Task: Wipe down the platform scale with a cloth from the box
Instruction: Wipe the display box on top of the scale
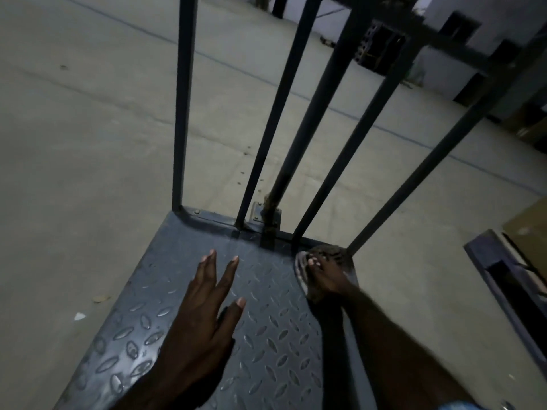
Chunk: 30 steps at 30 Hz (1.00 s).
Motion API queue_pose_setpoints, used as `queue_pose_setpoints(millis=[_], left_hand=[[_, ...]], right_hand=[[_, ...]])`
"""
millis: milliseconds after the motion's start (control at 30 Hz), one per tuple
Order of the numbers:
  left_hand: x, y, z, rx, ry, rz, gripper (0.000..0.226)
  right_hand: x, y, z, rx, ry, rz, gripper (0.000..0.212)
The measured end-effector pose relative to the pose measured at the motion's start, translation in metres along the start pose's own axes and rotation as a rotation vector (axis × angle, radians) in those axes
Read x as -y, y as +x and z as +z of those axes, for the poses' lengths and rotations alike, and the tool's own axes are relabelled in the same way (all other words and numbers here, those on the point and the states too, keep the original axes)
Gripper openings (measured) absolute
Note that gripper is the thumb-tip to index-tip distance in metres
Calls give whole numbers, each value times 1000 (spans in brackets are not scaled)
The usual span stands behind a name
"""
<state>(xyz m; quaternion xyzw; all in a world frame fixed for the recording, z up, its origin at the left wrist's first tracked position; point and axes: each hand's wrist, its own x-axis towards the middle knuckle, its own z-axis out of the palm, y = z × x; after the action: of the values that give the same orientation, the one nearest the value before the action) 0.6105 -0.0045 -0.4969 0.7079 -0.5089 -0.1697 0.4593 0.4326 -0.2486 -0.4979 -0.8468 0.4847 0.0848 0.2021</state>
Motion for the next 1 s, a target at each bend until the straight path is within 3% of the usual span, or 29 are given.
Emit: queue_pose_setpoints(millis=[100,267,400,600,733,1000], left_hand=[[0,36,9,62,68,-10,62],[-27,104,5,95,72,-12,66],[-71,127,-23,105,9,62,65],[-158,139,-97,96,43,206,61],[-245,146,-159,76,0,294,60],[-429,211,-276,65,-86,284,52]], right_hand=[[46,-14,-7,-117,233,-50,41],[99,-42,-57,-265,419,-164,31],[128,-82,-113,-433,425,-203,37],[167,-142,-195,-486,390,-172,49],[199,-191,-269,-551,333,-159,68],[247,-256,-452,-689,185,-147,50]])
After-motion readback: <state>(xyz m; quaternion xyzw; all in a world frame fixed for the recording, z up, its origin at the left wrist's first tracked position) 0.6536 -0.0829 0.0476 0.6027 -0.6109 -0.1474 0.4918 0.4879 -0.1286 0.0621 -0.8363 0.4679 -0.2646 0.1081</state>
